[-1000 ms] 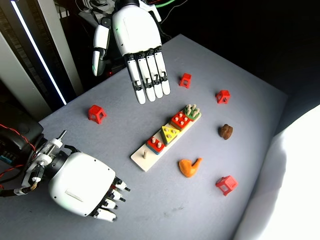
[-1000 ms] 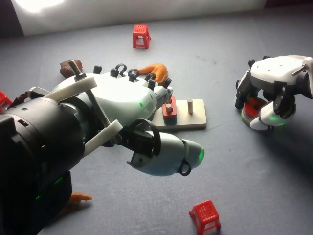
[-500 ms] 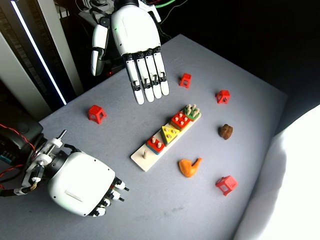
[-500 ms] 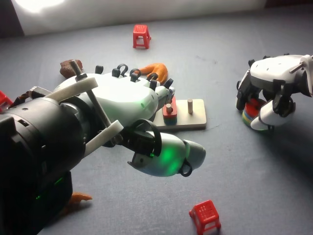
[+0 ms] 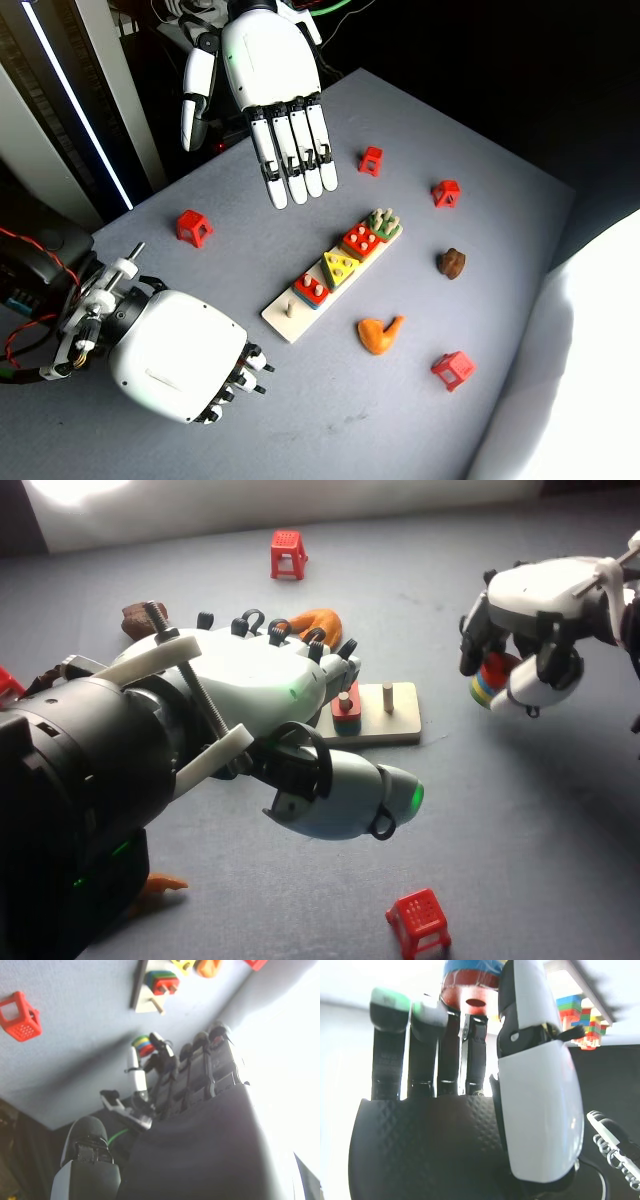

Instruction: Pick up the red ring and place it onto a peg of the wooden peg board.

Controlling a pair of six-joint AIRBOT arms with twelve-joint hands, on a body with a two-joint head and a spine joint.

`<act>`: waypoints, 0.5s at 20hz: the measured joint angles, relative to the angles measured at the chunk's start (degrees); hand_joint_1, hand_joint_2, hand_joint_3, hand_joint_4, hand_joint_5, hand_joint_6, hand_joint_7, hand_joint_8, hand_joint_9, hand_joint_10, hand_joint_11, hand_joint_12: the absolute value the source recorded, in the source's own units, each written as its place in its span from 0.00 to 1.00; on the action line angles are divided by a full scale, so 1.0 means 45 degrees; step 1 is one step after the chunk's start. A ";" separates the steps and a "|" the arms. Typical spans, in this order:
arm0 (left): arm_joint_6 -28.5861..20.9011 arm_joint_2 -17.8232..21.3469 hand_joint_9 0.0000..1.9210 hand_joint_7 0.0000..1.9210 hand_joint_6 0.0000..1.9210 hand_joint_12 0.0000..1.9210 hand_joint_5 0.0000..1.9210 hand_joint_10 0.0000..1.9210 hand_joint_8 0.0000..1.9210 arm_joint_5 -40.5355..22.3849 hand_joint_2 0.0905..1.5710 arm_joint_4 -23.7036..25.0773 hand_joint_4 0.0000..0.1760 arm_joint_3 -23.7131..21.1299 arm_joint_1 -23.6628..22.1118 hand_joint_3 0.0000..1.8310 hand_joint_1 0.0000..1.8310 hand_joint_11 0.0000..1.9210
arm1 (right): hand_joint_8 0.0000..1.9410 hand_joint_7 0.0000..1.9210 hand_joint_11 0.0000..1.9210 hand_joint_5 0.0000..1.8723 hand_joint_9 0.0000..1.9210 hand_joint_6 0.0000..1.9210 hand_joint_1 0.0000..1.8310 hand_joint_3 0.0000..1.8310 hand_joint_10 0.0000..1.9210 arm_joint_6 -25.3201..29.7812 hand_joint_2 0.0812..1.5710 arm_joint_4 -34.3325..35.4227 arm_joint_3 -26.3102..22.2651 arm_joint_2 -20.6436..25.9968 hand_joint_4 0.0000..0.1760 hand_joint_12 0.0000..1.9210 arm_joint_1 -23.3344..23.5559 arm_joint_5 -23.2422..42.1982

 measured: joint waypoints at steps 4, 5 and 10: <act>0.0019 0.0000 0.00 0.00 0.00 0.00 0.02 0.00 0.00 0.0000 0.73 -0.0005 0.00 0.0000 0.0000 0.00 0.00 0.00 | 0.60 0.54 0.40 0.52 0.51 0.41 0.69 0.00 0.76 -0.0432 0.69 -0.0024 0.0000 -0.0461 0.00 0.98 0.0495 -0.0262; 0.0039 -0.0005 0.00 0.00 0.00 0.00 0.01 0.00 0.00 -0.0005 0.74 0.0000 0.00 0.0000 0.0000 0.01 0.00 0.00 | 0.84 0.57 0.62 0.52 0.62 0.50 0.65 0.00 0.95 -0.0529 0.69 -0.0039 0.0000 -0.0563 0.00 1.00 0.0583 -0.0355; 0.0053 -0.0005 0.00 0.00 0.00 0.00 0.00 0.00 0.00 -0.0034 0.73 0.0000 0.00 0.0000 0.0000 0.00 0.00 0.00 | 0.79 0.55 0.60 0.51 0.59 0.52 0.64 0.00 1.00 -0.0976 0.70 0.0019 0.0136 -0.1035 0.00 1.00 0.1049 -0.0510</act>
